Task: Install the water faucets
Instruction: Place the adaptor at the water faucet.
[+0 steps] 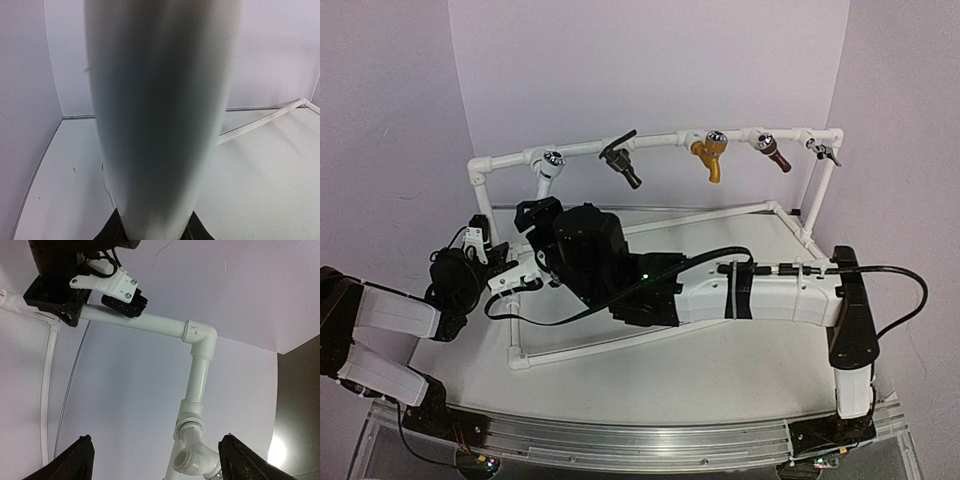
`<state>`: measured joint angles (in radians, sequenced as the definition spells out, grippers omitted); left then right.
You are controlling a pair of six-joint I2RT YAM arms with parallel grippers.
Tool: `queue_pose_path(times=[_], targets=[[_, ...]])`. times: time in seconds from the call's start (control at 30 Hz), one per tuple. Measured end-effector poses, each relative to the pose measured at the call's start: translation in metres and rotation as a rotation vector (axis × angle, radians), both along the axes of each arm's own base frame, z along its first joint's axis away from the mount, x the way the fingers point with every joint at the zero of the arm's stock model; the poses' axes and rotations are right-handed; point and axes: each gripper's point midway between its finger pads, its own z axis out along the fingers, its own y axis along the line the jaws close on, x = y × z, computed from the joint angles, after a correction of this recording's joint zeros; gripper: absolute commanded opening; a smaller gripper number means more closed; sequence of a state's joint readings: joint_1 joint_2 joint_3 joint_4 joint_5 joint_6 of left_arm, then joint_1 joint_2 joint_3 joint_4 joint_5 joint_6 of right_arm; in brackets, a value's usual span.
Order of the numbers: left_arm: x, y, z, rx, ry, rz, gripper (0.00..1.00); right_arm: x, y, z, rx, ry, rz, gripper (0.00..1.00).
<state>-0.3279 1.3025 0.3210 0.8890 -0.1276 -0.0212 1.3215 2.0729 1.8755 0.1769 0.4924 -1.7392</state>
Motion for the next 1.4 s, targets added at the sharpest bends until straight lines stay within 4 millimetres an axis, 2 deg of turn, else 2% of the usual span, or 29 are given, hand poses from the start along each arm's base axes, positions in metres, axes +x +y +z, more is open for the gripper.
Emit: queue_pose_path(times=[0.1,0.37,0.43,0.5,0.6,0.77,0.97,1.2,1.4], targets=[[0.0,0.0,0.0,0.0,0.0,0.0,0.0,0.011,0.006,0.004,-0.029,-0.055,-0.016,0.89],[0.0,0.0,0.0,0.0,0.0,0.0,0.0,0.043,0.001,0.047,0.027,-0.151,-0.082,0.83],[0.0,0.0,0.0,0.0,0.0,0.0,0.0,0.05,-0.003,0.053,0.038,-0.16,-0.102,0.77],[0.0,0.0,0.0,0.0,0.0,0.0,0.0,0.056,-0.008,0.057,0.049,-0.162,-0.123,0.66],[0.0,0.0,0.0,0.0,0.0,0.0,0.0,0.062,-0.01,0.055,0.07,-0.146,-0.145,0.51],[0.0,0.0,0.0,0.0,0.0,0.001,0.0,0.065,-0.008,0.046,0.14,-0.087,-0.166,0.38],[0.0,0.0,0.0,0.0,0.0,0.001,0.0,0.069,-0.006,0.044,0.387,0.087,-0.196,0.19],[0.0,0.0,0.0,0.001,-0.001,-0.001,0.0,0.073,-0.008,0.043,0.726,0.319,-0.201,0.15],[-0.001,-0.002,0.0,0.012,-0.003,-0.011,0.0,0.075,-0.014,0.037,0.917,0.491,-0.151,0.13]])
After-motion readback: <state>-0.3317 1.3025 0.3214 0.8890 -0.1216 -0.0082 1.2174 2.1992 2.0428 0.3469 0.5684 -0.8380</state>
